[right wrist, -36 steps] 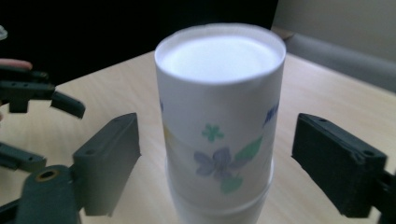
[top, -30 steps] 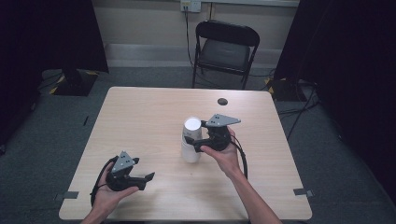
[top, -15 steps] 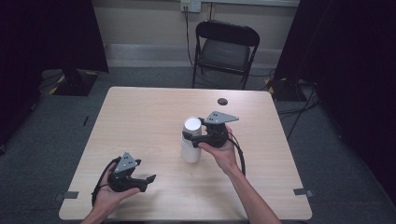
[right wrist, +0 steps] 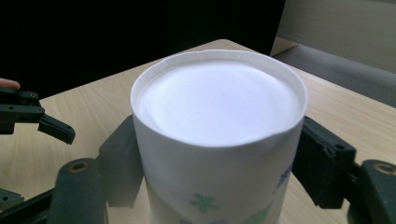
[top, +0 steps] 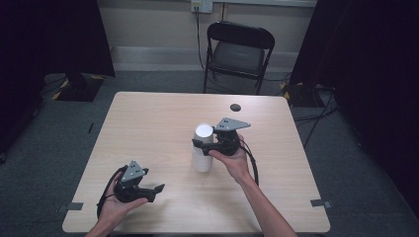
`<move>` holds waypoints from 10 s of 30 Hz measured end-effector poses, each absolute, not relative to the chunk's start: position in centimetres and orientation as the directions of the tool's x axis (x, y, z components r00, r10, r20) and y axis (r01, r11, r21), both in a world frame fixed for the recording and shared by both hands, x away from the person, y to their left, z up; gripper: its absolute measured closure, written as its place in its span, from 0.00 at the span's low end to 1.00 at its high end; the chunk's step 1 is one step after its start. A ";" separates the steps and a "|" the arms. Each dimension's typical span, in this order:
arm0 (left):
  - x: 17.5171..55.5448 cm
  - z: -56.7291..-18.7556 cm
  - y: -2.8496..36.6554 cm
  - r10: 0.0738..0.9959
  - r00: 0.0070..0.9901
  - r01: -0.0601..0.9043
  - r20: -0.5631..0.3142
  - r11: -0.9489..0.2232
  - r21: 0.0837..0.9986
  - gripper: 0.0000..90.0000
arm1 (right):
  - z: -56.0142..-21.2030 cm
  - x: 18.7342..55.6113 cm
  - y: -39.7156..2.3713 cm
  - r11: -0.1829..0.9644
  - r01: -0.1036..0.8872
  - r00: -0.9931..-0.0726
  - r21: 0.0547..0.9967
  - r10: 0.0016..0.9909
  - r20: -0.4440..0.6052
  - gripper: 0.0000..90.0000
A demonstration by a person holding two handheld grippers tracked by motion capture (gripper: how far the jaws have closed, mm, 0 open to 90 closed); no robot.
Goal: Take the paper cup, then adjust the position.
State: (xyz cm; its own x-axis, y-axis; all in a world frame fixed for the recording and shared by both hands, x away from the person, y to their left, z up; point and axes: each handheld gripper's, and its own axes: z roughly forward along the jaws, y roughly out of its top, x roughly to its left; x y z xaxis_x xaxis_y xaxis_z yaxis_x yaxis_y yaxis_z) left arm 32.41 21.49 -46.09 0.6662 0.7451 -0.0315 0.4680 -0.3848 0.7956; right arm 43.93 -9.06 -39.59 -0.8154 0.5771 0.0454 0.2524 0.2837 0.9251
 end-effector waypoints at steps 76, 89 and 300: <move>32.4 -46.2 21.3 0.741 0.670 0.474 -0.033 -0.393 0.788 0.19 | -32.8 43.6 -10.3 0.159 0.184 -0.802 0.970 0.594 0.055 0.37; 32.3 -46.1 21.3 0.751 0.659 0.459 -0.025 -0.375 0.806 0.23 | -31.5 42.4 -12.6 0.123 0.167 -0.786 0.978 0.615 0.057 0.38; 34.0 -46.0 14.0 0.537 0.825 0.427 -0.178 -0.385 0.818 0.97 | -39.9 33.6 -10.6 0.437 0.208 -0.925 0.875 0.379 0.031 0.46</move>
